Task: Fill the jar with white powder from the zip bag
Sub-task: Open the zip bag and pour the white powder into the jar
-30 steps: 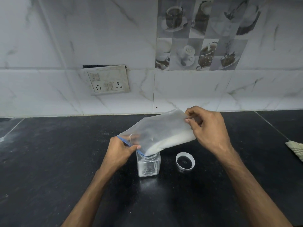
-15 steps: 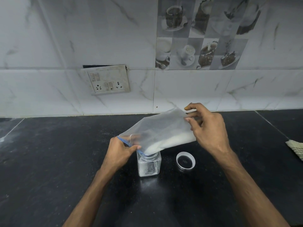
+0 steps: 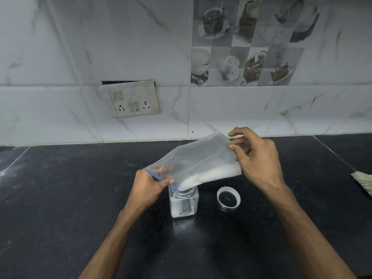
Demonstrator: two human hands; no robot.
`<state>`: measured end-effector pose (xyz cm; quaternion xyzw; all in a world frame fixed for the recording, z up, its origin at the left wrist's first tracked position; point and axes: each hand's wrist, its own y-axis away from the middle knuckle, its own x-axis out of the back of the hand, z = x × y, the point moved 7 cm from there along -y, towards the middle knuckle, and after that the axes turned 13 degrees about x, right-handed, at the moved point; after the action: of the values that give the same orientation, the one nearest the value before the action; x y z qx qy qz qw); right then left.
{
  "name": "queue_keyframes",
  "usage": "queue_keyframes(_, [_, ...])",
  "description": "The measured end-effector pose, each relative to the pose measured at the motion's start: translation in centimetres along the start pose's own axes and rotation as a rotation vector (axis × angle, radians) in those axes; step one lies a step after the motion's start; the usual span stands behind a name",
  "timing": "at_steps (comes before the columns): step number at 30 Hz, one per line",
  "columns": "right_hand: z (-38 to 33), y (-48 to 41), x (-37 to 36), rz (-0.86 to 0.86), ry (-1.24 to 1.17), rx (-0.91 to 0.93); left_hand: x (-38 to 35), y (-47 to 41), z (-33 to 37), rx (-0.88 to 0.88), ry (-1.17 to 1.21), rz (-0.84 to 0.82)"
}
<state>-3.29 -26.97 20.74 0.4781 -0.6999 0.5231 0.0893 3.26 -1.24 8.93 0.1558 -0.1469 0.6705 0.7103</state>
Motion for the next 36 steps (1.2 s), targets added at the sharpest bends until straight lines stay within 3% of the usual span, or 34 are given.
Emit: queue_keyframes(36, [0.15, 0.05, -0.23, 0.007, 0.028, 0.062, -0.14, -0.33, -0.27, -0.013, -0.022, 0.006])
